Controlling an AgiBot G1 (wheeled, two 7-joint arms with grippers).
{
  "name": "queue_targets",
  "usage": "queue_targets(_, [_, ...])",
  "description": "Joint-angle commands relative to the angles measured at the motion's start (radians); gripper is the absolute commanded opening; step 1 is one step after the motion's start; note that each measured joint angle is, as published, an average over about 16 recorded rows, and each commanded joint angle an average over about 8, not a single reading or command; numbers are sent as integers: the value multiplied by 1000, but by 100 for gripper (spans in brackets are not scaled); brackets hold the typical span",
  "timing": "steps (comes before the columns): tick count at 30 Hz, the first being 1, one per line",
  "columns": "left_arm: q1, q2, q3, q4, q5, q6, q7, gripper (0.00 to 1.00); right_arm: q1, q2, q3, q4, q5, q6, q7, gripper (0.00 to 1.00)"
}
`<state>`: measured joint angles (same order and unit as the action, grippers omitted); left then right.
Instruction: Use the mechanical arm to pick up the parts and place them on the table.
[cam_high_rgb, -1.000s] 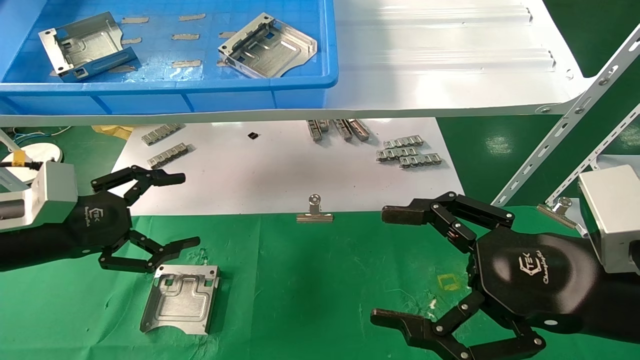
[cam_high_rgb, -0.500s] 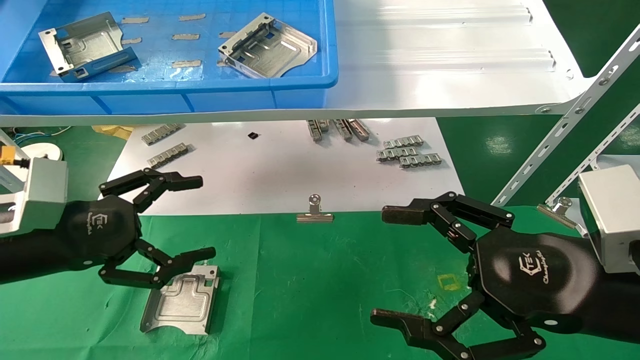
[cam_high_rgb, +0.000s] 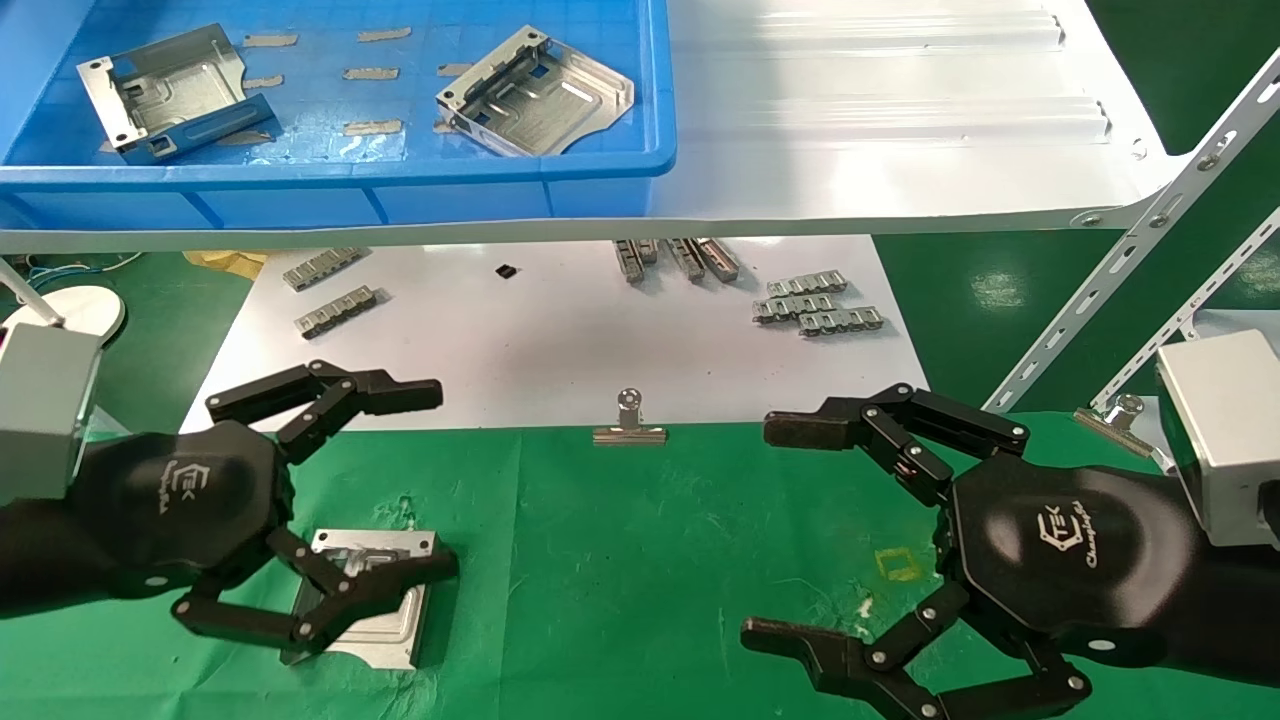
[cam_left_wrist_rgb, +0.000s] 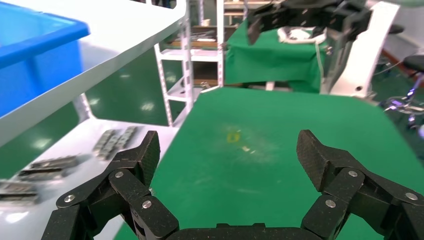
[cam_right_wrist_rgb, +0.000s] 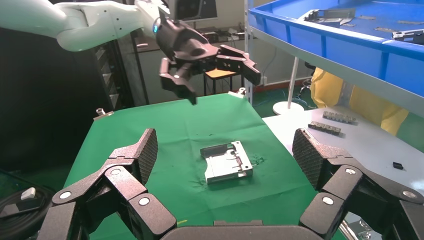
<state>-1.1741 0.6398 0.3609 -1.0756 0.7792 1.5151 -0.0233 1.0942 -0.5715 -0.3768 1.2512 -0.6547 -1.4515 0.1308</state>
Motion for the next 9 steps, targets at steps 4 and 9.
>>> queue_targets(4, [44, -13, -36, -93, -22, -9, -73, 100, 0, 0, 0, 0, 0, 0, 0, 100])
queue_targets(9, [75, -22, -61, -157, -37, -15, -124, 100, 0, 0, 0, 0, 0, 0, 0, 100])
